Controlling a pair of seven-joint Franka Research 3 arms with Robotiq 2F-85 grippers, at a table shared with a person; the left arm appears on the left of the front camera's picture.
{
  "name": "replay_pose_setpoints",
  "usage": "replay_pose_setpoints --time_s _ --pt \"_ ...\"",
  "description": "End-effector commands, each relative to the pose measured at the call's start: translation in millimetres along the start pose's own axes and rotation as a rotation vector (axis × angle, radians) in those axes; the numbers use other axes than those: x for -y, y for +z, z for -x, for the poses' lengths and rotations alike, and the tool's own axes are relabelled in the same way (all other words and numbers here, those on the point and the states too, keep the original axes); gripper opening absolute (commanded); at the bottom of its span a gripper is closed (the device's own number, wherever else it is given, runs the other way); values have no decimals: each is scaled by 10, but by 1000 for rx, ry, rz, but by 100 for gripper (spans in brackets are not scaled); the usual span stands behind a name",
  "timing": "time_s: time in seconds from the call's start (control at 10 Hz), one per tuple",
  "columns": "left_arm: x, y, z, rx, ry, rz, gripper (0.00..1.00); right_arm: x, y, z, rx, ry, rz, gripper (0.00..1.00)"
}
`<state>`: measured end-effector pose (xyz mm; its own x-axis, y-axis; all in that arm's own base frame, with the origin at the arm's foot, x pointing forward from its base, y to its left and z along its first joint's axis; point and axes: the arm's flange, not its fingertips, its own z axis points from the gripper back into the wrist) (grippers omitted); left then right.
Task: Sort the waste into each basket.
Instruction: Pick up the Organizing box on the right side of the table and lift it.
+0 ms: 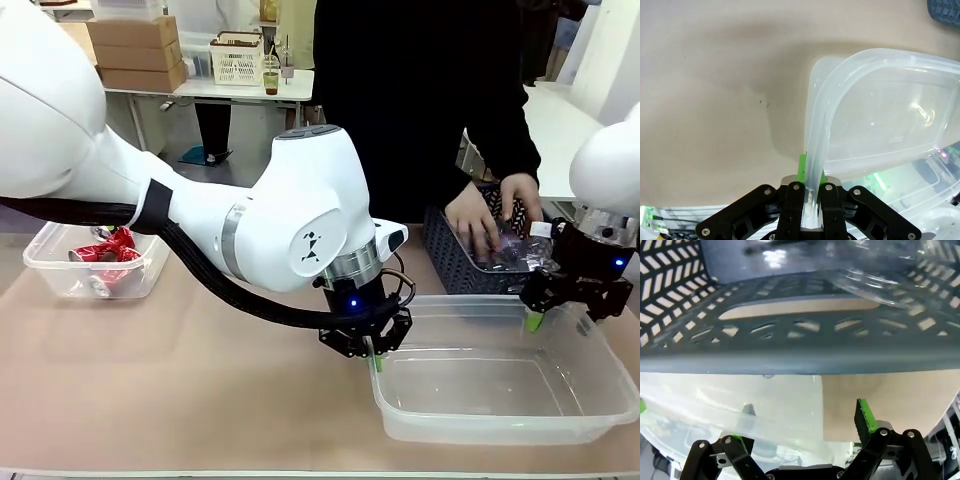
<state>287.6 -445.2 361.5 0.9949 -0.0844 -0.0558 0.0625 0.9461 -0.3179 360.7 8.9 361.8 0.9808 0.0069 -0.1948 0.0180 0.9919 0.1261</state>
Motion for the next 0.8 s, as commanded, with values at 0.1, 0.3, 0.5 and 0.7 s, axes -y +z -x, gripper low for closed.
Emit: replay_pose_setpoints --time_s 0.1,0.3,0.5,0.7 --pt "-15 31 -8 -4 1 36 0 133 -991 1595 74 10 -11 100" --pt "-27 36 -13 1 10 47 0 109 -1037 1662 -8 66 60 100" --pt "-31 34 -22 -3 6 51 0 114 -1064 1681 -20 75 88 100" --pt "-33 42 -25 -3 6 55 0 105 -1060 1672 -35 76 95 42"
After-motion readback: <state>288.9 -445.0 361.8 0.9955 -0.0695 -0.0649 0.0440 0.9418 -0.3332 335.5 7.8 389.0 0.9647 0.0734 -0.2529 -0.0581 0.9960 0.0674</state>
